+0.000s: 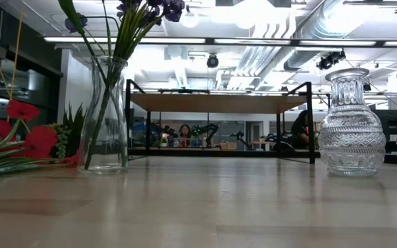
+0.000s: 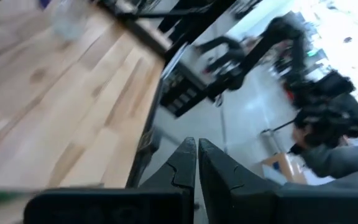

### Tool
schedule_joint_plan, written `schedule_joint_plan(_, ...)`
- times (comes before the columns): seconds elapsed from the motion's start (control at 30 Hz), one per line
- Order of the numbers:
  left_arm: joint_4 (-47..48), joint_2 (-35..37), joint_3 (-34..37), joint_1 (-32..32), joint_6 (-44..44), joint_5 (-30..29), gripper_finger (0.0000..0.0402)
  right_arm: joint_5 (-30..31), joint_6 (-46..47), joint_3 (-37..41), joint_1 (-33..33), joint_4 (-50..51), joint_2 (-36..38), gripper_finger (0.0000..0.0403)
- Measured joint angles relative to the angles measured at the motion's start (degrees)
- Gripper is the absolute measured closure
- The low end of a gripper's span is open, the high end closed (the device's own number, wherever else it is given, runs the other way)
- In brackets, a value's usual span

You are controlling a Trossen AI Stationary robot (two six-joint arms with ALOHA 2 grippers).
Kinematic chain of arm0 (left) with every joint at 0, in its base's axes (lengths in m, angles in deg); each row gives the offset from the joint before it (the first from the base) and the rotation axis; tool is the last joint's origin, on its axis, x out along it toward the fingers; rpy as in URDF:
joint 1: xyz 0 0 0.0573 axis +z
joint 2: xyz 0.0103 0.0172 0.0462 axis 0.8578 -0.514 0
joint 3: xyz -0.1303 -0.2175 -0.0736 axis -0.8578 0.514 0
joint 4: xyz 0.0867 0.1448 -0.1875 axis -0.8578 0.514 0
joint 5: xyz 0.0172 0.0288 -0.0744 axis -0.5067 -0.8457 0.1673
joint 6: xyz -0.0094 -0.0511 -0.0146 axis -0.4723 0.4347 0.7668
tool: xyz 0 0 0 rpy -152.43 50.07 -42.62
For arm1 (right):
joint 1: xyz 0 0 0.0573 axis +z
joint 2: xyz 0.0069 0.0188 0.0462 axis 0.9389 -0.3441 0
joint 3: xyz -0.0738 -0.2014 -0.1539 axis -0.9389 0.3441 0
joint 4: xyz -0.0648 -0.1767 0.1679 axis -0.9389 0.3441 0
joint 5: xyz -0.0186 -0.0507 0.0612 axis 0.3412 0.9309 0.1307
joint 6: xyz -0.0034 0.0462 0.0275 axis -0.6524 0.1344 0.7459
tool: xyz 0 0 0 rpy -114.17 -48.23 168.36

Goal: Pick and place flowers into a vace then onto a shelf
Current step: Put the blue flower into the left transparent flower vase

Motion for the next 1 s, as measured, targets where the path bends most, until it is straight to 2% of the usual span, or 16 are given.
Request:
schedule_joint_plan(0.17, -9.6, 0.0, 0.0, 0.0, -12.7, -3.2, 0.0346, -4.5, 1.3, -1.6, -0.3, -3.7, -5.0, 0.0403)
schedule_joint_plan(0.37, -15.9, 0.0, 0.0, 0.0, -21.1, -6.3, 0.0346, -13.3, 0.1, -10.8, -0.3, -1.6, -12.3, 0.0403)
schedule_joint_plan(0.77, -19.7, 0.0, 0.0, 0.0, -26.0, -12.2, 0.0346, -27.1, -5.2, -41.7, -0.3, 25.7, -30.6, 0.0403)
schedule_joint_plan(1.0, -20.7, 0.0, 0.0, 0.0, -28.5, -13.1, 0.0346, -28.7, -6.0, -54.4, -0.3, 33.8, -38.2, 0.0403)
